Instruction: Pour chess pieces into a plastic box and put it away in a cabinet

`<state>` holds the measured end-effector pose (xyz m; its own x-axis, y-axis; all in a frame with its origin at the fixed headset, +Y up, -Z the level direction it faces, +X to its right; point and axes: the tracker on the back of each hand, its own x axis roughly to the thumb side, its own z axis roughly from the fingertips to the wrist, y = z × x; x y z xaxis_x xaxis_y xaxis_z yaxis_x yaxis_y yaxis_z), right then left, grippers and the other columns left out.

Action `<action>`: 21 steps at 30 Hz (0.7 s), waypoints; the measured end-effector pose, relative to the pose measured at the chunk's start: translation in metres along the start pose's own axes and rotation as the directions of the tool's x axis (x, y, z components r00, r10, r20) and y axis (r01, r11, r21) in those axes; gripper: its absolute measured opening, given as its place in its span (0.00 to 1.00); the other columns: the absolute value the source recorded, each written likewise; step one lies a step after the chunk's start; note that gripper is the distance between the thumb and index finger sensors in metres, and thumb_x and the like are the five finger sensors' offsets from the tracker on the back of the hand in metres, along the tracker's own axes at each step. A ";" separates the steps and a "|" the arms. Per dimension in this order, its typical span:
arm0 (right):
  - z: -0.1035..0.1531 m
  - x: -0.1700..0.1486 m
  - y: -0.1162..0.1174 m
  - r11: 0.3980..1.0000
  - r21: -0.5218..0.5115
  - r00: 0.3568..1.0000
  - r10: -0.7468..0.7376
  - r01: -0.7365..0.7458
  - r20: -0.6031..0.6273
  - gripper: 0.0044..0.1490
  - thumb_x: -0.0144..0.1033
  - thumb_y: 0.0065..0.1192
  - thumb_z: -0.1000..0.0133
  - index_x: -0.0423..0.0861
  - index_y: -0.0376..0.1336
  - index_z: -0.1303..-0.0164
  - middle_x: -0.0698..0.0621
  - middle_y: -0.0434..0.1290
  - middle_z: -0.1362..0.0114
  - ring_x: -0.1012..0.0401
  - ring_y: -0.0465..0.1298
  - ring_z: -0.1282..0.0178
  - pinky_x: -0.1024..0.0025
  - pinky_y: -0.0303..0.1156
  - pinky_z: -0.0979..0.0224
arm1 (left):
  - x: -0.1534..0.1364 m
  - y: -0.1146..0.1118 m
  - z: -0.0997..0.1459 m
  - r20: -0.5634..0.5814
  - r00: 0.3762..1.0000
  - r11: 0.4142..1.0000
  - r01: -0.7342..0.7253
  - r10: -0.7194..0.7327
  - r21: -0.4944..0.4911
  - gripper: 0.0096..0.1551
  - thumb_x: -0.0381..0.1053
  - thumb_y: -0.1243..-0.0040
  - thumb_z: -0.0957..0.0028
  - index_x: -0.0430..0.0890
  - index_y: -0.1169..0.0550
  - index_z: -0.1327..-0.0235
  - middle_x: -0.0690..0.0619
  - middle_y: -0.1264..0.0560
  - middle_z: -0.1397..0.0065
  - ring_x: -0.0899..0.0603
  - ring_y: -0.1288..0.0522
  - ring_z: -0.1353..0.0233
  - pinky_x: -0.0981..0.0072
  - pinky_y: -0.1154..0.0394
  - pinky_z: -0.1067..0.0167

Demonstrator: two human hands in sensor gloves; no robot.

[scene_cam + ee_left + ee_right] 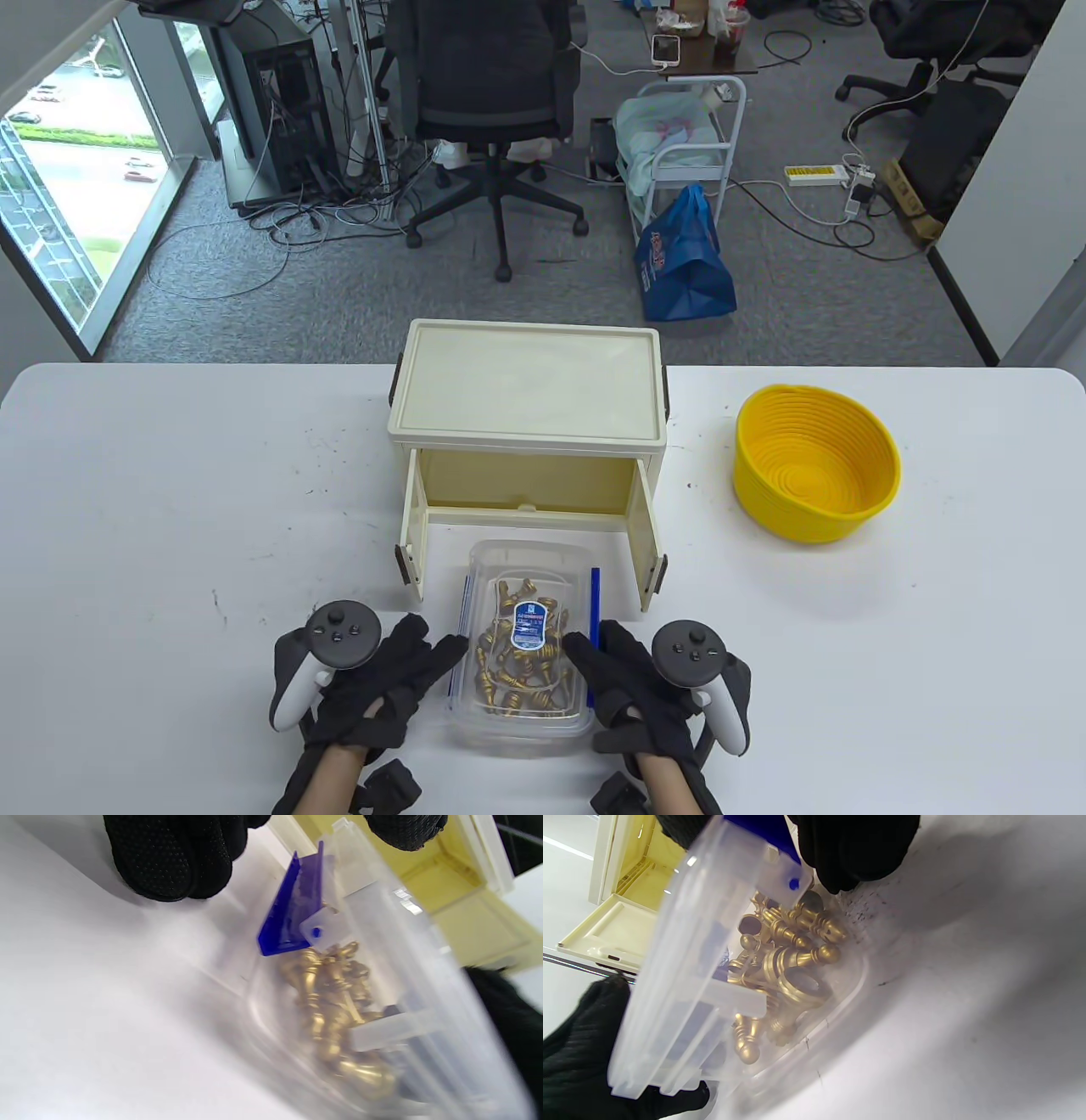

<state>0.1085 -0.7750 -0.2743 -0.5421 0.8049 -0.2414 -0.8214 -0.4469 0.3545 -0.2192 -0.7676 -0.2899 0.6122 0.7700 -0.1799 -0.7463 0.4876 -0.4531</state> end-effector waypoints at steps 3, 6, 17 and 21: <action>0.000 -0.001 0.001 1.000 0.001 1.000 -0.009 0.009 0.006 0.51 0.58 0.57 0.32 0.31 0.50 0.17 0.35 0.67 0.25 0.45 0.76 0.35 0.56 0.73 0.37 | -0.004 -0.001 -0.006 0.006 0.993 0.990 -0.119 0.120 -0.077 0.61 0.68 0.50 0.30 0.23 0.48 0.08 0.22 0.37 0.16 0.26 0.28 0.25 0.43 0.20 0.39; 0.000 -0.001 0.001 1.000 0.006 1.000 -0.014 0.014 0.007 0.51 0.58 0.57 0.32 0.31 0.50 0.17 0.35 0.66 0.24 0.45 0.76 0.35 0.56 0.73 0.37 | -0.003 -0.002 -0.010 -0.012 0.995 0.992 -0.103 0.103 -0.068 0.60 0.67 0.49 0.31 0.23 0.47 0.08 0.25 0.35 0.17 0.29 0.25 0.28 0.45 0.19 0.40; -0.001 -0.002 0.001 1.000 0.009 1.000 -0.016 0.016 0.013 0.51 0.58 0.57 0.32 0.30 0.50 0.17 0.34 0.66 0.24 0.44 0.76 0.35 0.56 0.73 0.36 | -0.008 -0.004 -0.024 -0.061 0.985 0.976 -0.171 0.164 -0.138 0.59 0.68 0.47 0.32 0.26 0.46 0.07 0.32 0.33 0.18 0.31 0.20 0.35 0.53 0.19 0.44; -0.001 -0.002 0.001 1.000 0.007 1.000 -0.015 0.015 0.012 0.51 0.58 0.57 0.32 0.30 0.50 0.17 0.35 0.66 0.24 0.44 0.76 0.35 0.55 0.73 0.37 | -0.006 -0.002 -0.022 -0.074 0.992 0.986 -0.113 0.104 -0.124 0.60 0.69 0.47 0.32 0.26 0.46 0.07 0.31 0.32 0.19 0.33 0.20 0.38 0.56 0.19 0.46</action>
<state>0.1088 -0.7778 -0.2743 -0.5277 0.8160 -0.2360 -0.8281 -0.4323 0.3570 -0.2161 -0.7820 -0.3071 0.5488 0.7841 -0.2897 -0.7724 0.3431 -0.5345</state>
